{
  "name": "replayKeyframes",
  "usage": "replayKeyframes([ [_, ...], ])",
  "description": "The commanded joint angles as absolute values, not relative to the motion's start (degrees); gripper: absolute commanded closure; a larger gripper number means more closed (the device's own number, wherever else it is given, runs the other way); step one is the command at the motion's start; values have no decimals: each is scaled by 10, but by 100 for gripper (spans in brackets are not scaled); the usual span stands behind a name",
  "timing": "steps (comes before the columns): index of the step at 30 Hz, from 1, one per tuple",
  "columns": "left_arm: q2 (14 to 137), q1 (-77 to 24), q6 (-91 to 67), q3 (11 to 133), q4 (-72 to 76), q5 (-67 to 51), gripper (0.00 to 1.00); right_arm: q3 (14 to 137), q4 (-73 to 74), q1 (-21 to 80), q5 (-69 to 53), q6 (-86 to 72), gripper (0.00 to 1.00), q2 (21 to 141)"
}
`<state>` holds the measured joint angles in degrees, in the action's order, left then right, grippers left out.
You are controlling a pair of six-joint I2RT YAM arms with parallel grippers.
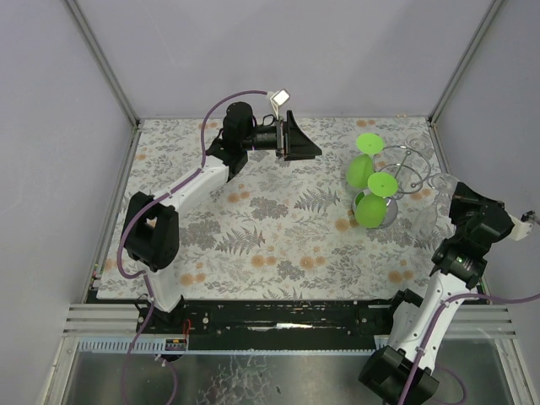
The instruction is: Take the wine glass off the wine glass rack
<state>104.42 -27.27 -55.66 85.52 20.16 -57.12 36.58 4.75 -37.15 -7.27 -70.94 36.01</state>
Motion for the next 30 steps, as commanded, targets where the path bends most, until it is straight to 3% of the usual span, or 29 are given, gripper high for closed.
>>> replayKeyframes([
  [1, 1046, -271, -561, 851, 246, -586, 8, 399, 29, -373, -47, -701, 100, 346],
  [22, 1043, -276, -568, 851, 249, -589, 8, 551, 173, -373, 21, -617, 100, 355],
  [30, 1034, -275, -560, 865, 227, -595, 9, 647, 108, -373, -11, -582, 100, 428],
])
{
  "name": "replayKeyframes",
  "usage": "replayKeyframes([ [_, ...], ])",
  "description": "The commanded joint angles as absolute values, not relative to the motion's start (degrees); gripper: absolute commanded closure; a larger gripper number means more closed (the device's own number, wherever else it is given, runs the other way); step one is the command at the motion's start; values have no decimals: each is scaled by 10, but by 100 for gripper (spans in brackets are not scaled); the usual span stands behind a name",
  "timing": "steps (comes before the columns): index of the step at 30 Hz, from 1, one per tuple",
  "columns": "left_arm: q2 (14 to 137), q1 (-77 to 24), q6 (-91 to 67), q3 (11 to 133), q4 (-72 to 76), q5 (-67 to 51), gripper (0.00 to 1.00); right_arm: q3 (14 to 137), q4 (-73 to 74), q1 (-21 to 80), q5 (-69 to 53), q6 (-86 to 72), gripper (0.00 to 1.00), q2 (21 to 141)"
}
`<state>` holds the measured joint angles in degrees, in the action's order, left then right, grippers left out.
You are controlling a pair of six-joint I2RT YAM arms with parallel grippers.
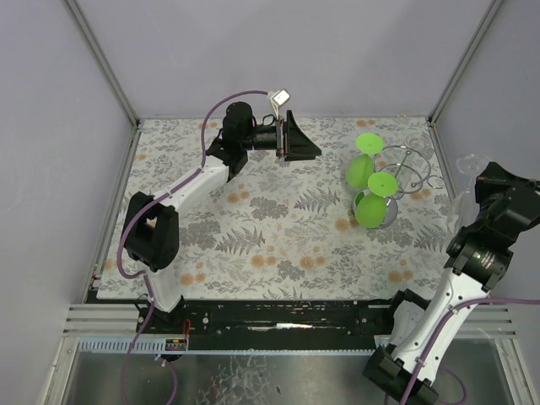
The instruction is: Take the wine glass off the wine glass rack
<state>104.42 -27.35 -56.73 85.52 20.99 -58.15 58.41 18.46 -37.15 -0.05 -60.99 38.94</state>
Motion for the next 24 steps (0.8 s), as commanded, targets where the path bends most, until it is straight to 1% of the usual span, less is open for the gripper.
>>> replayKeyframes([
  [1, 1032, -275, -556, 867, 222, -594, 9, 661, 90, -373, -20, -580, 100, 445],
  [8, 1016, -261, -547, 878, 200, -587, 8, 774, -56, -373, -121, -598, 100, 577],
  [12, 1008, -243, -541, 879, 186, -582, 8, 835, -186, -372, -222, -657, 100, 677],
  [15, 999, -226, -529, 878, 169, -579, 8, 879, -265, -362, -273, -709, 100, 747],
  [18, 991, -210, -525, 875, 161, -577, 7, 938, -295, -330, -311, -723, 100, 817],
  [24, 976, -190, -521, 875, 149, -568, 7, 1046, -313, -219, -344, -714, 100, 903],
])
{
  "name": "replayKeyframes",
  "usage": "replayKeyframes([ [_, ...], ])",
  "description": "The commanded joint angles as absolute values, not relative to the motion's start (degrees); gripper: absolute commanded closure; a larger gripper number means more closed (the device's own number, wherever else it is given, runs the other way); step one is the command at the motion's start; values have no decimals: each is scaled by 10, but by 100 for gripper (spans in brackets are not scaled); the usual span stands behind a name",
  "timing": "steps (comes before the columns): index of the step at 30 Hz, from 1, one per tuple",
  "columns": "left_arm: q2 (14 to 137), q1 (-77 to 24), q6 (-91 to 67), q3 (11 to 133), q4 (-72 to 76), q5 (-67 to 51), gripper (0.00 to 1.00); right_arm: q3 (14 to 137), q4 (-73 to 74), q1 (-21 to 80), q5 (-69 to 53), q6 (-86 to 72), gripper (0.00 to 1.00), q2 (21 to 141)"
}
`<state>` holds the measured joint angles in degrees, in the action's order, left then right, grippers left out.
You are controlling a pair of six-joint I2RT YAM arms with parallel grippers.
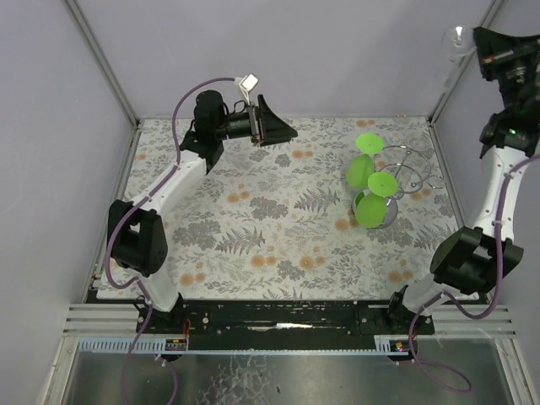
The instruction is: Take the wine glass off the wine glass rack
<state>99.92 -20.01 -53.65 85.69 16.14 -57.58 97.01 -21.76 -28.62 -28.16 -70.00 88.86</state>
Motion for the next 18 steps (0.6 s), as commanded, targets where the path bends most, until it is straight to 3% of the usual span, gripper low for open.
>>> replayKeyframes([
  [1, 973, -187, -522, 874, 148, -567, 7, 1057, -318, -199, -349, -712, 100, 914],
  [10, 928, -140, -521, 848, 131, -565, 7, 1032, -360, -57, -374, -698, 100, 936],
  [18, 899, -94, -546, 829, 139, -569, 7, 970, -340, 0, -397, -661, 100, 905],
])
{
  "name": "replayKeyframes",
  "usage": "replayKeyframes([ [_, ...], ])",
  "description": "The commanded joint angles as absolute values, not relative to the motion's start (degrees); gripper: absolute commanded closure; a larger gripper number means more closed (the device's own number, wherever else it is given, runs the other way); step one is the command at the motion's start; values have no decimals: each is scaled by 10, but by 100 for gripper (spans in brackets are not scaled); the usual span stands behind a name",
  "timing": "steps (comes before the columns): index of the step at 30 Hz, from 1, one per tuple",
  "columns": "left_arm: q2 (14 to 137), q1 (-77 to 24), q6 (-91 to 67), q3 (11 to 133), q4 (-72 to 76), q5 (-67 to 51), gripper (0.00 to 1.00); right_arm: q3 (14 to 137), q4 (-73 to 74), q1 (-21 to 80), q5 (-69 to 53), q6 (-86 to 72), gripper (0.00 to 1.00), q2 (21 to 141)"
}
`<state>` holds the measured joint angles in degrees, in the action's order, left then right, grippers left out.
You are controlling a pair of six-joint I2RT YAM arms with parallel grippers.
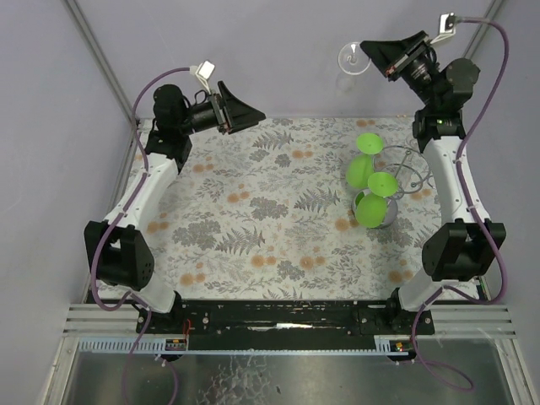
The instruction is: Take the wine glass off the wine glass rack
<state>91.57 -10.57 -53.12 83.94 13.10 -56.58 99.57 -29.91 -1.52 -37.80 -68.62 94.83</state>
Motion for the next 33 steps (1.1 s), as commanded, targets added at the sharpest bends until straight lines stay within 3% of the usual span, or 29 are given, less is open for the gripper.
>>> replayKeyframes([
  [1, 897, -94, -559, 829, 147, -569, 7, 959, -340, 7, -398, -657, 100, 899],
  [13, 902, -128, -645, 831, 200, -564, 7, 890, -265, 190, -356, -544, 100, 894],
  [21, 894, -129, -642, 816, 195, -565, 10, 828, -288, 233, -323, -540, 100, 879],
  [33, 906, -137, -655, 816, 202, -568, 37, 826, -286, 237, -318, -535, 100, 877],
])
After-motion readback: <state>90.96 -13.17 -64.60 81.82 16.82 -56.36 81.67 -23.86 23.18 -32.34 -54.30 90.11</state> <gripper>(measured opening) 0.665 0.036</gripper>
